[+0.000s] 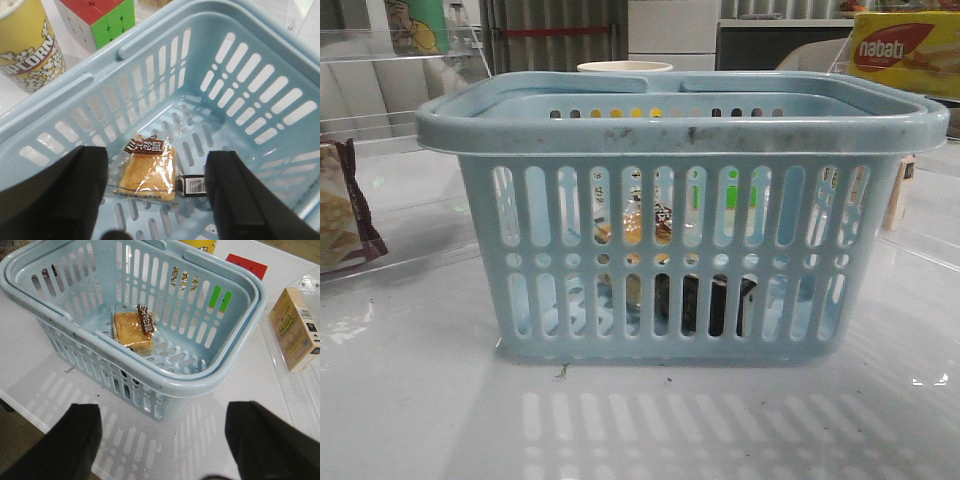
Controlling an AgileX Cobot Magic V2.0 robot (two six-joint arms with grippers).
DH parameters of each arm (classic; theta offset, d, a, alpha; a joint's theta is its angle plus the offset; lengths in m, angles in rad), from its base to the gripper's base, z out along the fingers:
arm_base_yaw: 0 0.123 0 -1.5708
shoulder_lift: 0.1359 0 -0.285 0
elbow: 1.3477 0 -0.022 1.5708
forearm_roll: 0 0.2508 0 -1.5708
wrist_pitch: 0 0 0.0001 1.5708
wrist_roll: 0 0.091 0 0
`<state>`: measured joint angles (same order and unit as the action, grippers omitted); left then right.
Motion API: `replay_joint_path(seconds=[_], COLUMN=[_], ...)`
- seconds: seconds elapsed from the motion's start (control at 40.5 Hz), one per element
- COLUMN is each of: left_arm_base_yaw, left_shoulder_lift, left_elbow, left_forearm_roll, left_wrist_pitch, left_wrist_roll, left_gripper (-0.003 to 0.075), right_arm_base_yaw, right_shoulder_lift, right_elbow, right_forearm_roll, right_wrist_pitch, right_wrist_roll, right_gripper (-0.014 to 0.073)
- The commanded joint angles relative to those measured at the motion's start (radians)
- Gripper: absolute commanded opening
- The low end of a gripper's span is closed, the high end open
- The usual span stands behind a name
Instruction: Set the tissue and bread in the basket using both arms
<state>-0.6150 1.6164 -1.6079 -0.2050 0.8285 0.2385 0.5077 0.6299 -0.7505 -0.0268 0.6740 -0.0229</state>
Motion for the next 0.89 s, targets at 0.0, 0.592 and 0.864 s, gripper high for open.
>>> replay_joint_path(seconds=[0.0,0.592,0.864], left_arm_base_yaw=[-0.011,0.062,0.062], left_shoulder_lift=[-0.132,-0.844,-1.051], left_elbow=[0.036,0.660,0.854], left_forearm_roll=[-0.027,0.020,0.025], left_wrist_pitch=[-0.091,-0.139,-0.107], left_wrist_roll=[-0.002,-0.034,-0.034], left_gripper=[0.0488,0.0488,0.0488], right_arm_base_yaw=[-0.003,-0.003,-0.003], right_shoulder_lift=[-0.001,-0.001,0.000], right_elbow=[-0.025,-0.025,-0.025], right_forearm_roll=[-0.009,-0.009,-0.010], right_wrist_pitch=[-0.071,-0.072,-0.018], right_wrist_roll=[-0.004,-0.004,-0.004], right_gripper=[0.0612,0.0612,0.0612])
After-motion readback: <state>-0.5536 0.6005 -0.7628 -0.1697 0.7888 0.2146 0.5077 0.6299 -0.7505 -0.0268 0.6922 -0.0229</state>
